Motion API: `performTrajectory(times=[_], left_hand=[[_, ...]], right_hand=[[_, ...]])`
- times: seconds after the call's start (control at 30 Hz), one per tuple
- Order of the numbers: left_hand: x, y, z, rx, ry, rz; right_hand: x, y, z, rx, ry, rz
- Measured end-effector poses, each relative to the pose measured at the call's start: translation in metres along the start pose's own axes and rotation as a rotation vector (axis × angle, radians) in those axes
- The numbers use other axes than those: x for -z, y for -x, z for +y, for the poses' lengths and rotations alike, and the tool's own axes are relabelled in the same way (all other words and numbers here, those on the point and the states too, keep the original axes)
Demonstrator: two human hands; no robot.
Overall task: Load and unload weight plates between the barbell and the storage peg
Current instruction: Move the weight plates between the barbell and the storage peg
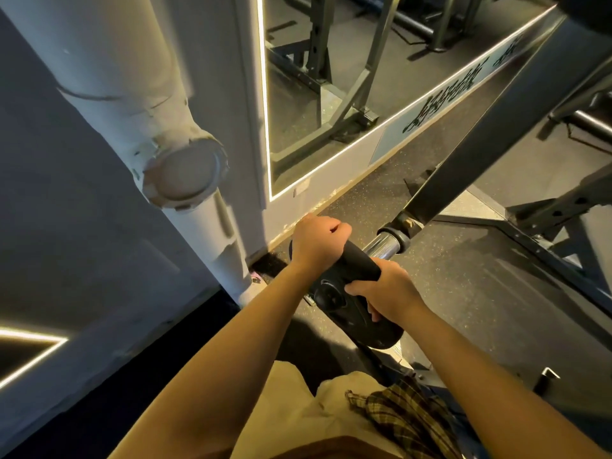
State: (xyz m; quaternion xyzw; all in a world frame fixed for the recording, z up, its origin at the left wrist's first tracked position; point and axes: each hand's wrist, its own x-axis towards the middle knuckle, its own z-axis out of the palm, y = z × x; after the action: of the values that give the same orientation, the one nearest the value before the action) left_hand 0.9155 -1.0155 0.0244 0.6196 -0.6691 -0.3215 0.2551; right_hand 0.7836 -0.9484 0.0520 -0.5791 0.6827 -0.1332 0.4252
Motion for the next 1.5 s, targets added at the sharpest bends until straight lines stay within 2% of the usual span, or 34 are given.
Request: performTrajectory(times=[0.13, 0.2, 0.33, 0.5, 0.6, 0.67, 0.77, 0.83, 0.93, 1.07, 1.13, 1.23, 1.3, 1.37, 1.43, 1.5], left_hand=[[0.006, -0.014, -0.012, 0.240, 0.276, -0.060], [0.007, -0.024, -0.021, 0.331, 0.278, -0.114], [0.014, -0.041, -0.034, 0.366, 0.242, -0.172], [0.007, -0.030, -0.039, 0.184, -0.067, -0.232], [0.006, -0.026, -0.035, 0.058, -0.198, -0.260], [0.007, -0.017, -0.020, -0.093, -0.258, -0.219], [0.005, 0.000, 0.009, -0.313, -0.348, -0.141], [0.001, 0.007, 0.022, -0.415, -0.456, -0.148], [-0.006, 0.011, 0.027, -0.509, -0.539, -0.121], [0.006, 0.007, 0.017, -0.585, -0.459, -0.268], [0.020, 0.001, 0.000, -0.480, -0.322, -0.347], [0.029, -0.005, -0.025, -0.222, -0.158, -0.469], [0.024, -0.005, -0.028, -0.191, -0.115, -0.431], [0.022, -0.003, -0.030, -0.091, 0.053, -0.403], [0.025, -0.007, -0.039, 0.065, 0.266, -0.488], [0.026, -0.011, -0.054, 0.185, 0.375, -0.586]], right_hand=[[0.004, -0.021, -0.025, -0.142, 0.075, -0.119], [0.004, -0.030, -0.040, -0.167, 0.120, -0.122], [0.000, -0.035, -0.047, -0.137, 0.184, -0.080], [-0.002, -0.029, -0.038, -0.083, 0.196, -0.048], [-0.007, -0.012, -0.019, 0.093, 0.161, 0.114], [-0.009, 0.001, 0.002, 0.201, 0.057, 0.201], [-0.010, 0.015, 0.034, 0.160, -0.162, 0.128], [-0.012, 0.020, 0.052, 0.091, -0.278, 0.081], [-0.013, 0.024, 0.063, 0.068, -0.321, 0.041], [-0.012, 0.023, 0.065, 0.069, -0.335, 0.029], [-0.014, 0.024, 0.065, 0.070, -0.352, 0.058], [-0.022, 0.026, 0.060, 0.066, -0.422, 0.138], [-0.026, 0.024, 0.055, 0.059, -0.426, 0.198], [-0.024, 0.019, 0.047, 0.069, -0.349, 0.258], [-0.016, 0.009, 0.030, 0.056, -0.189, 0.280], [-0.010, -0.001, 0.010, -0.007, -0.004, 0.259]])
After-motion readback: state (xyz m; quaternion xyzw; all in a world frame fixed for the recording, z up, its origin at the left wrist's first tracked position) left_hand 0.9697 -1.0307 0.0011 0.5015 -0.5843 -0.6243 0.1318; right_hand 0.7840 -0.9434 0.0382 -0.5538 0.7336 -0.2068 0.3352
